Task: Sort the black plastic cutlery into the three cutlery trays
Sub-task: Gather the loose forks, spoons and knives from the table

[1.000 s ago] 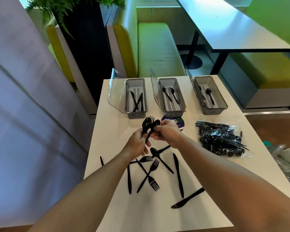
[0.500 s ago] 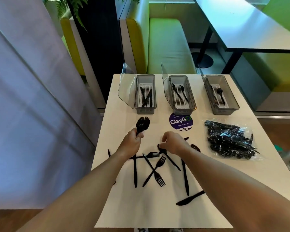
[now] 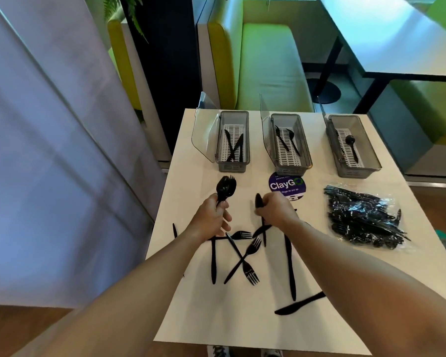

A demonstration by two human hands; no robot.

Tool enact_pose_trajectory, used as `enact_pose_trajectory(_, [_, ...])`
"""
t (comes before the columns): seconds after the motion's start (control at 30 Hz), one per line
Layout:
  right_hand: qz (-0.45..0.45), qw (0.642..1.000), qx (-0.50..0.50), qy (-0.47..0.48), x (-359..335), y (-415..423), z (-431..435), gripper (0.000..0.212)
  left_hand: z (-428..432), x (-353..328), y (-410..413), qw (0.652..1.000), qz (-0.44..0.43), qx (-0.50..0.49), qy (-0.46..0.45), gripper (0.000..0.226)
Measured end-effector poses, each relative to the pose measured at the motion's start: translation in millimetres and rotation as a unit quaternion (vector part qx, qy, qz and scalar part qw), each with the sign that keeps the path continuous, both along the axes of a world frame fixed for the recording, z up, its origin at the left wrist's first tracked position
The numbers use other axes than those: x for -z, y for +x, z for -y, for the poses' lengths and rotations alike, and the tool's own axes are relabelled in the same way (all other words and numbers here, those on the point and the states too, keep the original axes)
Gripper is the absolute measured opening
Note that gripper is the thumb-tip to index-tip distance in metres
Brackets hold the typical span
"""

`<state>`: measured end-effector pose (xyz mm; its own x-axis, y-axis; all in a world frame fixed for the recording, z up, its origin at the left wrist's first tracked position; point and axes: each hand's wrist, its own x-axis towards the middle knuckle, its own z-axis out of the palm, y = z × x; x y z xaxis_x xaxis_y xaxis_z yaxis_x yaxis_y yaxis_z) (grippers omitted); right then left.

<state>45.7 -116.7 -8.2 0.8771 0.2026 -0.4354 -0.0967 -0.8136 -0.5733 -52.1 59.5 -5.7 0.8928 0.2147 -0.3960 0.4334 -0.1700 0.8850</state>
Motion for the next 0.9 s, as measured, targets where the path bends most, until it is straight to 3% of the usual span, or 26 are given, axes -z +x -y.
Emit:
enact_pose_trajectory(0.17, [-0.137,0.946,0.081,0.283,-42.6,9.1,-1.6,0.018,28.9,-9.5,18.7,1.0,0.014,-0.011,-0.012,0.017])
enact_pose_trajectory(0.27, [-0.131,0.937,0.072,0.317,-49.4,10.8,10.2,0.014,50.8,-18.4,30.5,0.998,0.012,0.009,-0.058,0.02])
enact_pose_trajectory(0.43, [-0.131,0.937,0.093,0.311,-43.7,17.6,50.4,0.015,84.4,-15.7,50.4,0.998,0.028,0.038,-0.035,0.02])
enact_pose_trajectory(0.53, [-0.105,0.958,0.091,0.249,-40.0,21.7,79.0,0.026,92.7,-8.4,55.6,0.997,0.043,0.066,0.023,0.022])
enact_pose_trajectory(0.67, [-0.029,0.998,0.047,0.026,-24.8,22.6,114.4,0.031,98.4,1.1,59.3,0.993,0.033,0.094,0.06,0.022])
enact_pose_trajectory(0.77, [0.0,0.991,-0.037,-0.132,-11.3,14.9,128.3,0.042,99.4,6.7,59.3,0.993,0.009,0.108,0.047,0.02])
enact_pose_trajectory(0.9, [0.026,0.977,-0.087,-0.192,11.7,2.6,132.0,0.035,96.9,6.1,56.9,0.992,-0.008,0.116,0.039,0.019])
